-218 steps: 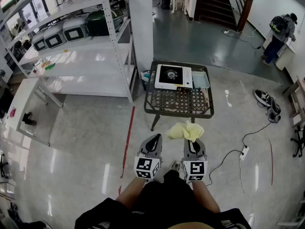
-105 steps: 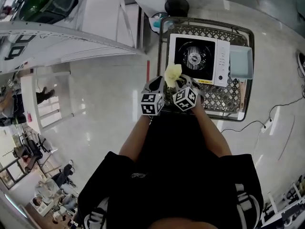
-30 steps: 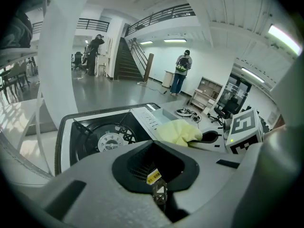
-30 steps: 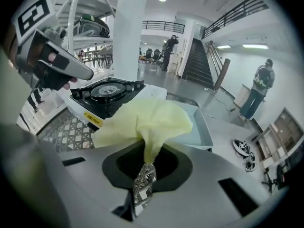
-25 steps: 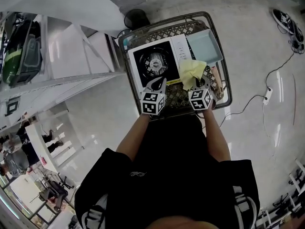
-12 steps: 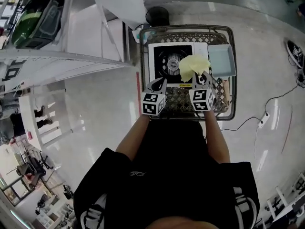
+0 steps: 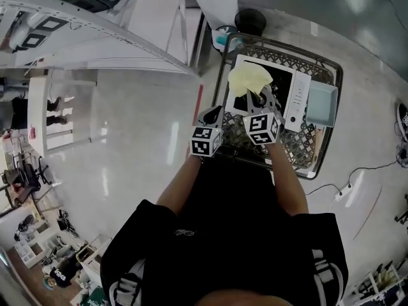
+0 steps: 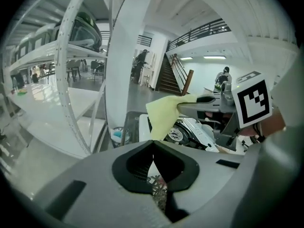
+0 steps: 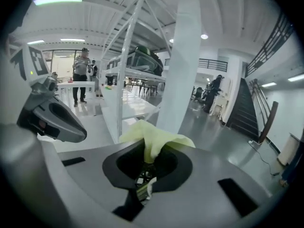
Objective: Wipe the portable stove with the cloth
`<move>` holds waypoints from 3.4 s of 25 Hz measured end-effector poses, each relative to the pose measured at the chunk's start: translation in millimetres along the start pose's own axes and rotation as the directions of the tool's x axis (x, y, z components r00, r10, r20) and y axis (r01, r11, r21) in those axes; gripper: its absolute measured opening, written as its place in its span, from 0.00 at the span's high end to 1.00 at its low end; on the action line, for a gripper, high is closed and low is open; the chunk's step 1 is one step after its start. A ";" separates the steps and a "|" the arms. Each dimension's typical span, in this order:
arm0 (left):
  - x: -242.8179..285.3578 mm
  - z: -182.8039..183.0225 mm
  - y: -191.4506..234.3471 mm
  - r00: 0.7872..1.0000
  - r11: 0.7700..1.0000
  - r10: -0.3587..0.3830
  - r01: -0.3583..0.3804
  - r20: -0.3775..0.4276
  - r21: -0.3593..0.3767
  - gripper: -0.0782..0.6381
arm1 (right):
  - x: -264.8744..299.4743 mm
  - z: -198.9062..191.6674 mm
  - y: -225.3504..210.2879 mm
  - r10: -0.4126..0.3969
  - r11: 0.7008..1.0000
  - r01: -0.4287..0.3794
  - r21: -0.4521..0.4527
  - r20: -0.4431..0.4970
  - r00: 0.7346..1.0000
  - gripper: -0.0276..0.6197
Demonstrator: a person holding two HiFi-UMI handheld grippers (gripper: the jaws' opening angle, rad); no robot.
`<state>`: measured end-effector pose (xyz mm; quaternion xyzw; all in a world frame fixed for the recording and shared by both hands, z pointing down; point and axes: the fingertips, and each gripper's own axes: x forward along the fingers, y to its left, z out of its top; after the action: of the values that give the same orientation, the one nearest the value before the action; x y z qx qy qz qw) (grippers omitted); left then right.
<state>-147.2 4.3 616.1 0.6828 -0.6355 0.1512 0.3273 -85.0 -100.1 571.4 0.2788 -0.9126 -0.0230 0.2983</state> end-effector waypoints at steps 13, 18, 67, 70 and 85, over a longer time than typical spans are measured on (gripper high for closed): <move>-37.7 -22.6 49.5 0.997 0.993 0.079 -0.078 0.005 -0.092 0.87 | 56.7 -21.3 90.5 0.180 0.979 -0.194 -0.064 -0.184 0.966 0.92; -32.9 -30.3 49.2 0.998 0.994 0.064 -0.065 -0.014 -0.093 0.87 | 64.3 -46.9 100.1 0.191 0.971 -0.224 -0.088 -0.281 0.940 0.92; 58.0 1.3 -78.7 0.975 0.974 -0.194 0.205 -0.107 0.096 0.87 | -18.6 -127.7 -31.2 -0.043 0.999 0.040 -0.016 -0.344 0.938 0.92; 62.6 0.3 -88.0 0.972 0.970 -0.205 0.218 -0.116 0.104 0.87 | -25.0 -133.7 -39.6 -0.052 0.999 0.050 -0.016 -0.350 0.935 0.92; 78.4 -2.8 -123.1 0.963 0.961 -0.229 0.247 -0.140 0.125 0.87 | -52.2 -167.6 -69.3 -0.081 0.993 0.109 0.055 -0.374 0.924 0.92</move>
<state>-16.1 -56.9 635.6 0.7650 -0.5149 0.1974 0.3327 77.5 -110.4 666.8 0.3327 -0.8254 0.0496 0.4533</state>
